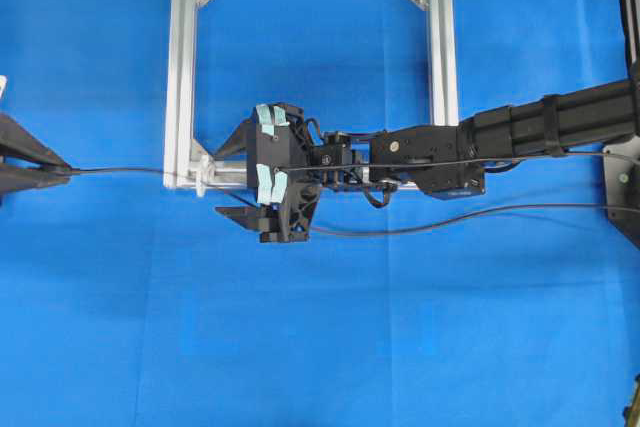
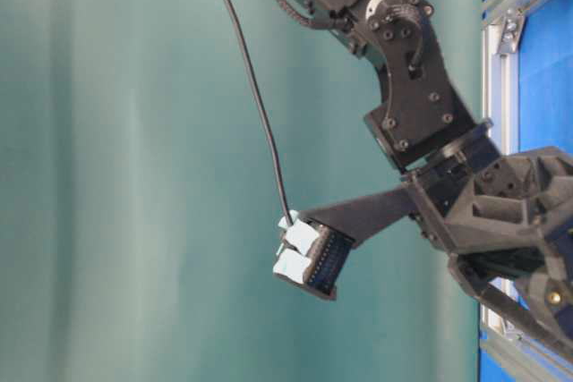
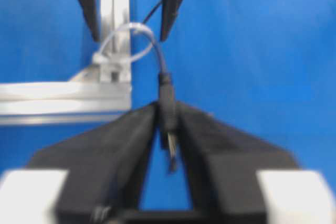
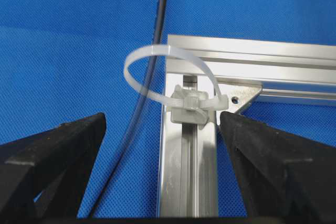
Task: Insert the wire through the string loop located on the left side.
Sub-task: 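Withdraw the open right gripper upward away from the loop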
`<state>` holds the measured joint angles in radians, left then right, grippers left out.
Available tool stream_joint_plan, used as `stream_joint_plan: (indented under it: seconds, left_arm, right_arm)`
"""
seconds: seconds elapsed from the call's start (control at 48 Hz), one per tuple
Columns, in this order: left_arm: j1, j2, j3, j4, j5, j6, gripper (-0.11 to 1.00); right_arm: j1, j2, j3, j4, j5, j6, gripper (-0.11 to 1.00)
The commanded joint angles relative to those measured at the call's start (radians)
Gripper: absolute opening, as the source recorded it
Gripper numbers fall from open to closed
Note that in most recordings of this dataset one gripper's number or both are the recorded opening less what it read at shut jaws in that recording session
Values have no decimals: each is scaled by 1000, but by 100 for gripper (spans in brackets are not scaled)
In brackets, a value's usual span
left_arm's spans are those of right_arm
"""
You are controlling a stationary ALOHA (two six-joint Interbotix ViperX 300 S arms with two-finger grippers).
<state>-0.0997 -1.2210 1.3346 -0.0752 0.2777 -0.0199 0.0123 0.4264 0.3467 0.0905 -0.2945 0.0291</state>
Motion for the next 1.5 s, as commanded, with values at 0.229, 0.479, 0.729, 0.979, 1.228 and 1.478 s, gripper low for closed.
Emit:
stream_joint_plan:
  seconds: [0.229,0.479,0.729,0.979,1.228,1.478]
  left_arm:
    - [-3,14,-15,2,-8,0,89]
    - [-3,12,-17,2,-6,2,84]
    - [8,8,-18,3,-8,2,83]
    - [14,-9,-25,3,-12,3,84]
    - [14,-20,-29,3,-46,3,83]
    - [14,-15,-28,3,-60,6,83]
  right_arm:
    - [-2,-43,-18,3,-5,0,94]
    - [-2,-64,-18,3,-2,2,94]
    - [-6,-160,-12,3,26,-3,94]
    - [-12,-239,-12,2,78,-3,94]
    - [-12,-284,-12,0,98,-3,94]
    - [-12,-284,-11,0,98,-3,94]
